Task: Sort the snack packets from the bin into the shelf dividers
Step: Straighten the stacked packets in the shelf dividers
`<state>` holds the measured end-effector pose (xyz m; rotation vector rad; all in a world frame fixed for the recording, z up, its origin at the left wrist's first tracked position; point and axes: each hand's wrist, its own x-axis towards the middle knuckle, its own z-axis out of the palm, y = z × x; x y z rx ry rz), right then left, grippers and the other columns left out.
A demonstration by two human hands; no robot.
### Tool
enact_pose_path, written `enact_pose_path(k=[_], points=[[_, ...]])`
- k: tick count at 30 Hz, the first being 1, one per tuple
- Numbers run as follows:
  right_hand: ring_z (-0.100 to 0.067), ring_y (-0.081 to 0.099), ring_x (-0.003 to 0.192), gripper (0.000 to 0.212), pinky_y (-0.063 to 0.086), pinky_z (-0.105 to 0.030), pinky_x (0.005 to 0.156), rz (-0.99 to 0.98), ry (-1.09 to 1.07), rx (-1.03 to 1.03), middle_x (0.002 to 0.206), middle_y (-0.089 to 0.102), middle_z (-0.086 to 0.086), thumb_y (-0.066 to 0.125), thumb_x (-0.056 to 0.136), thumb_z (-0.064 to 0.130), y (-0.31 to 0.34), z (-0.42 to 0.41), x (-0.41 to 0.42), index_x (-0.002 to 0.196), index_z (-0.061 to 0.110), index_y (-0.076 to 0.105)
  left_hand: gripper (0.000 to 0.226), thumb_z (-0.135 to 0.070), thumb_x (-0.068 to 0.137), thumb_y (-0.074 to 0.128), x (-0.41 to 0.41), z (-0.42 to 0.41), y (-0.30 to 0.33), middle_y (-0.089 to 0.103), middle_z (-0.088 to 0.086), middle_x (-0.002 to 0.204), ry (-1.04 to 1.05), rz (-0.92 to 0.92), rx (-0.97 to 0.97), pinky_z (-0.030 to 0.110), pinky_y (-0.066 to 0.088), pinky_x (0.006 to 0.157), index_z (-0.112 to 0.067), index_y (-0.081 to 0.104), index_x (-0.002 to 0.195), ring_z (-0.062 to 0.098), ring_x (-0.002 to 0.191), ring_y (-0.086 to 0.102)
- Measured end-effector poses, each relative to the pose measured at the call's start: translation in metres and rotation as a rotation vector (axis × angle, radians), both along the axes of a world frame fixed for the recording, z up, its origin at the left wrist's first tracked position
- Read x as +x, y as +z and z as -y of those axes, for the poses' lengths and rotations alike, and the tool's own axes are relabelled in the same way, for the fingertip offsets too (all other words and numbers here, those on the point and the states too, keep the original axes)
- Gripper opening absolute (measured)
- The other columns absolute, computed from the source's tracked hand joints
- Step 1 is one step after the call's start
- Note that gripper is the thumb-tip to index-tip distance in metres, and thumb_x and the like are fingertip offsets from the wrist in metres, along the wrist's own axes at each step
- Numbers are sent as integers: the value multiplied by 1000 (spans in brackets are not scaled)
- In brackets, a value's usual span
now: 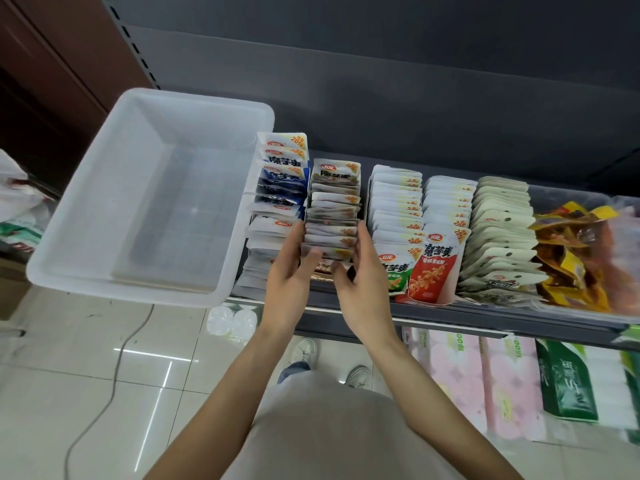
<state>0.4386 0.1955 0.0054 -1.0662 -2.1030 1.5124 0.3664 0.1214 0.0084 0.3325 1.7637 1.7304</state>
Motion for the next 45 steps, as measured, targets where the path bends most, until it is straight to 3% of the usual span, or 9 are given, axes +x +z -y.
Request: enact_pose_path(k=[6, 14, 19, 25, 31, 35, 38, 41, 45], points=[[6, 28, 132, 75, 23, -2, 104, -53, -28, -78, 152, 29, 6, 52, 94, 4, -5, 1, -14, 151, 22, 6, 44, -31, 100, 37, 4, -16, -13, 39, -28, 138, -2, -43, 4, 9, 33, 101, -38, 29, 143, -16, 123, 38], [30, 33, 106, 58, 24, 8, 91, -37, -68, 60, 129, 39, 25, 49, 96, 4, -3, 1, -7, 148, 15, 27, 51, -43, 100, 24, -1, -26, -22, 34, -10, 150, -21, -519, -229, 33, 34, 110, -29, 19, 149, 0, 133, 29], [0, 38, 131, 69, 35, -22, 109, -65, -51, -11, 148, 37, 7, 55, 95, 16, -3, -4, -18, 150, 22, 14, 64, -56, 95, 24, 3, -30, -14, 25, -10, 153, -99, -347, -270, 27, 19, 114, -29, 9, 151, -6, 130, 18], [1, 46, 125, 74, 40, -21, 104, -171, -83, -193, 145, 41, 4, 56, 93, 8, -9, -6, -14, 151, 21, 12, 38, -32, 101, 36, -2, -25, -14, 39, -23, 142, 4, -54, 49, 30, 32, 112, -49, 28, 134, -4, 131, 37], [-3, 45, 127, 70, 38, -12, 101, -138, -87, -138, 144, 43, 4, 55, 94, 12, -5, -2, -17, 150, 21, 14, 37, -45, 97, 31, 6, -27, -22, 33, -17, 148, 27, -162, 49, 40, 31, 113, -57, 27, 131, 3, 136, 32], [-4, 42, 130, 74, 38, -24, 108, -118, -80, -77, 148, 37, 6, 56, 93, 13, 2, -2, -22, 150, 25, 10, 37, -48, 95, 26, 5, -30, -16, 26, -44, 131, 43, -257, -73, 33, 25, 115, -59, 19, 129, -6, 134, 22], [-6, 42, 130, 77, 37, -21, 106, -91, -70, -78, 147, 38, 4, 56, 94, 14, 2, -8, -25, 151, 24, 6, 32, -49, 96, 27, 3, -34, -10, 31, -32, 136, 22, -271, -101, 37, 27, 114, -66, 20, 122, 1, 135, 26], [-2, 34, 135, 81, 32, -4, 101, -65, -30, -79, 151, 29, 6, 56, 93, 13, 4, -7, -21, 151, 23, 0, 45, -48, 96, 34, 1, -31, -14, 34, -29, 138, 3, -179, -54, 37, 31, 114, -50, 22, 139, 2, 134, 32], [-4, 2, 145, 79, 17, -6, 109, 41, 69, 117, 160, -3, 5, 51, 95, 10, 20, -1, -9, 151, 22, -3, 51, -34, 98, 36, 1, -26, -17, 28, -13, 152, -17, -189, 20, 37, 25, 116, -31, 23, 147, -1, 139, 25]])
